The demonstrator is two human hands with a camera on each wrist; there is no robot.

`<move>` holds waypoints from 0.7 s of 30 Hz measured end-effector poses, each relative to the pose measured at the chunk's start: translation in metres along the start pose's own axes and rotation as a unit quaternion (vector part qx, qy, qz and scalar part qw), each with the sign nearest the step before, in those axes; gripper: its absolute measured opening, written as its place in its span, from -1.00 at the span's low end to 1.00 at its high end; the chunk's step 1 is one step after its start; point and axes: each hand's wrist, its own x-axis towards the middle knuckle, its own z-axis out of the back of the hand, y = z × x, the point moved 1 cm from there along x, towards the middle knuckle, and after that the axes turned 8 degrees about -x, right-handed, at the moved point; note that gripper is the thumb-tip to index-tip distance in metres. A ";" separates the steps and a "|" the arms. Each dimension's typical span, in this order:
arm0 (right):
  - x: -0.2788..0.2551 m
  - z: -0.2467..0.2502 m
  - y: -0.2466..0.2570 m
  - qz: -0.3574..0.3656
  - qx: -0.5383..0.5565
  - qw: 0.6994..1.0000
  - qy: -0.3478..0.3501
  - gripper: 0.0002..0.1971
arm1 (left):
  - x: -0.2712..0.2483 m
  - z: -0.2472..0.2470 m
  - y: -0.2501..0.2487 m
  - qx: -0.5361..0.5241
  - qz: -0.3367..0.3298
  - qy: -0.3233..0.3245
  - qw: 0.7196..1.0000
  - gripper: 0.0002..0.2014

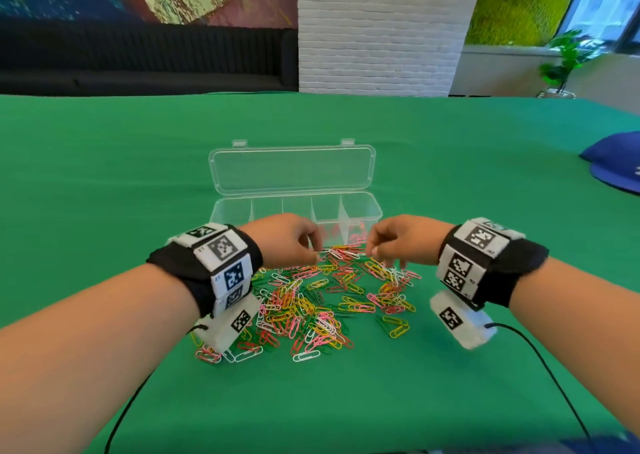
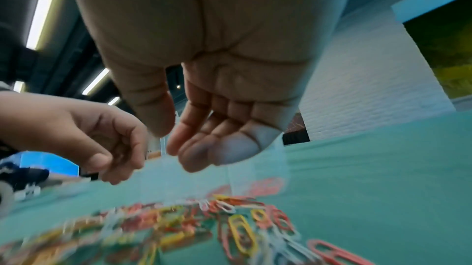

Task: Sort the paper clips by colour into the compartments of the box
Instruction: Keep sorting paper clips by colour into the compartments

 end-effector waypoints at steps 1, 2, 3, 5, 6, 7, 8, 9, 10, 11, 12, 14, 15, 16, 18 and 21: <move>-0.007 -0.003 -0.004 -0.002 -0.041 0.999 0.015 -0.78 | -0.001 -0.005 -0.001 0.022 -0.006 0.013 1.000 -0.84; -0.012 -0.006 -0.009 -0.007 -0.078 0.996 0.039 -0.79 | -0.001 -0.011 -0.002 0.041 -0.011 0.025 0.999 -0.82; -0.016 -0.009 -0.014 -0.014 -0.111 0.992 0.065 -0.80 | -0.001 -0.015 -0.003 0.059 -0.017 0.034 0.998 -0.81; -0.021 -0.015 -0.023 -0.029 -0.175 0.979 0.097 -0.82 | 0.000 -0.023 -0.006 0.087 -0.029 0.042 0.995 -0.80; -0.022 -0.018 -0.028 -0.035 -0.202 0.974 0.096 -0.82 | 0.001 -0.026 -0.008 0.095 -0.034 0.045 0.994 -0.80; -0.023 -0.019 -0.031 -0.043 -0.220 0.970 0.093 -0.80 | 0.002 -0.028 -0.011 0.101 -0.040 0.047 0.993 -0.80; -0.024 -0.020 -0.034 -0.048 -0.227 0.968 0.089 -0.78 | 0.004 -0.030 -0.014 0.106 -0.045 0.050 0.992 -0.80; -0.025 -0.021 -0.036 -0.050 -0.227 0.969 0.088 -0.76 | 0.006 -0.032 -0.017 0.109 -0.051 0.052 0.991 -0.79; -0.025 -0.022 -0.037 -0.046 -0.223 0.970 0.088 -0.74 | 0.008 -0.034 -0.020 0.112 -0.058 0.056 0.990 -0.77; -0.026 -0.023 -0.037 -0.040 -0.216 0.972 0.088 -0.72 | 0.011 -0.037 -0.024 0.116 -0.066 0.061 0.989 -0.75; -0.026 -0.025 -0.036 -0.033 -0.210 0.973 0.089 -0.71 | 0.014 -0.039 -0.027 0.123 -0.073 0.066 0.988 -0.72; -0.028 -0.028 -0.035 -0.019 -0.209 0.974 0.090 -0.67 | 0.019 -0.045 -0.033 0.150 -0.087 0.074 0.982 -0.66; -0.029 -0.030 -0.034 -0.015 -0.214 0.972 0.092 -0.63 | 0.021 -0.048 -0.035 0.166 -0.093 0.078 0.979 -0.64; -0.030 -0.031 -0.033 -0.011 -0.220 0.971 0.093 -0.59 | 0.022 -0.051 -0.037 0.179 -0.099 0.083 0.975 -0.63; -0.032 -0.033 -0.031 0.001 -0.230 0.969 0.087 -0.54 | 0.025 -0.055 -0.038 0.194 -0.109 0.088 0.971 -0.63; -0.032 -0.036 -0.029 0.016 -0.243 0.967 0.073 -0.53 | 0.028 -0.056 -0.039 0.198 -0.112 0.082 0.970 -0.64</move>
